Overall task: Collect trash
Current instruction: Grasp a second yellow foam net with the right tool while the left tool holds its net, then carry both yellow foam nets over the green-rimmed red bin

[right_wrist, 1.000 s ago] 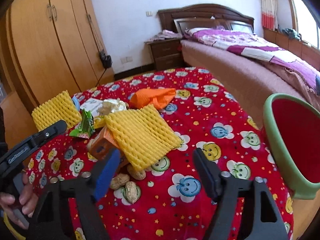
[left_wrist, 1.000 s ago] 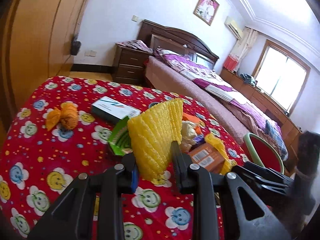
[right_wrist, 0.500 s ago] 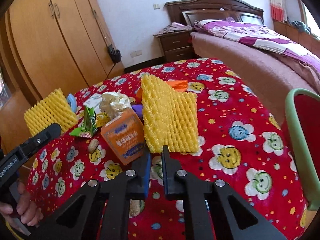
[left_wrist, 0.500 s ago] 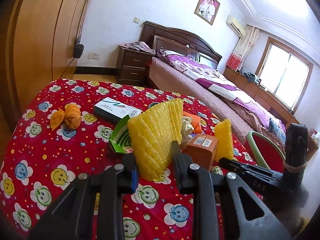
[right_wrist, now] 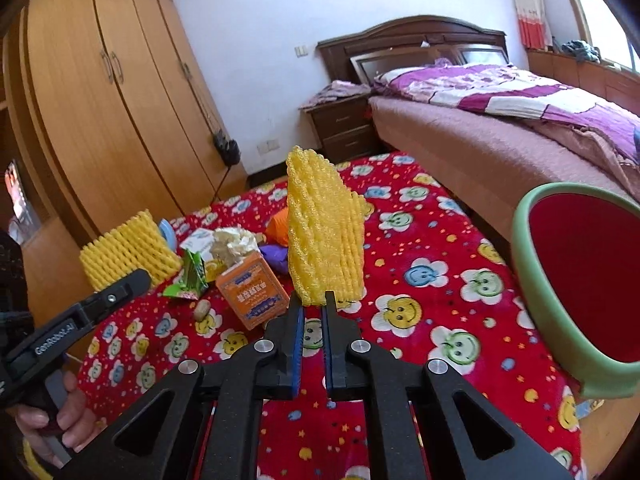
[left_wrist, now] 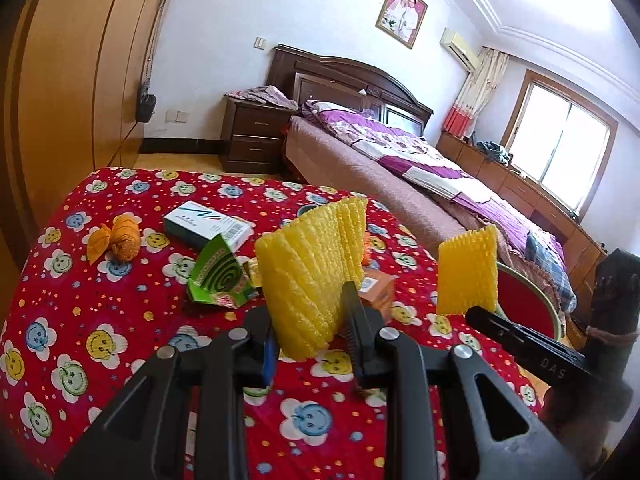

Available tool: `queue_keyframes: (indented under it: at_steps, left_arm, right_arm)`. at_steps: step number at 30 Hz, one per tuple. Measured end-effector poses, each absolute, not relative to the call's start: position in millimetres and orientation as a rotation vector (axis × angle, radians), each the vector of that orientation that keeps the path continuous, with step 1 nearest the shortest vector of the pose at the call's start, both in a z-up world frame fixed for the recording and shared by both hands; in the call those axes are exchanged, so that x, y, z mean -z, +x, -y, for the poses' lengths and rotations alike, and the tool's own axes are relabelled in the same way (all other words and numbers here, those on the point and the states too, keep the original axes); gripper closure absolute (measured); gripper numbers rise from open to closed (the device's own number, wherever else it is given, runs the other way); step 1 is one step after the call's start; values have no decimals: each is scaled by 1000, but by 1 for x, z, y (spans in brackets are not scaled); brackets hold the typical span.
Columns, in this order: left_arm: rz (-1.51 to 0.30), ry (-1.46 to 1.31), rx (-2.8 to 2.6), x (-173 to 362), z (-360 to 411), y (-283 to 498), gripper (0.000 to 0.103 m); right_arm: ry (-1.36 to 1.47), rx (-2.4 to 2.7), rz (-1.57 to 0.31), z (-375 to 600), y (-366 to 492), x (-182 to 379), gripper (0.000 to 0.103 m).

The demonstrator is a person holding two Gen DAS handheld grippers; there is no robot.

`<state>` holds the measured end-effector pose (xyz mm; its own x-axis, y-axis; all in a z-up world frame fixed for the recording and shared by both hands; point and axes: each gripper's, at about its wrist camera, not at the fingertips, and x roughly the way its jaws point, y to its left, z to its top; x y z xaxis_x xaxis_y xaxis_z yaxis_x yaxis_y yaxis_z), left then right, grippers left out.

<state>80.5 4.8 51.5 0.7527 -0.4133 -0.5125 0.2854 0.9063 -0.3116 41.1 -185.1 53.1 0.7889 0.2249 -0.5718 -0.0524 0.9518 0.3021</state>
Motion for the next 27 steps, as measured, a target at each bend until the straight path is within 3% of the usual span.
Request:
queue_keyframes:
  at_steps: [27]
  left_arm:
    - [-652,-173,543,-79,89,61,75]
  right_arm:
    - [394,-37,-461,261,-46,-84,95]
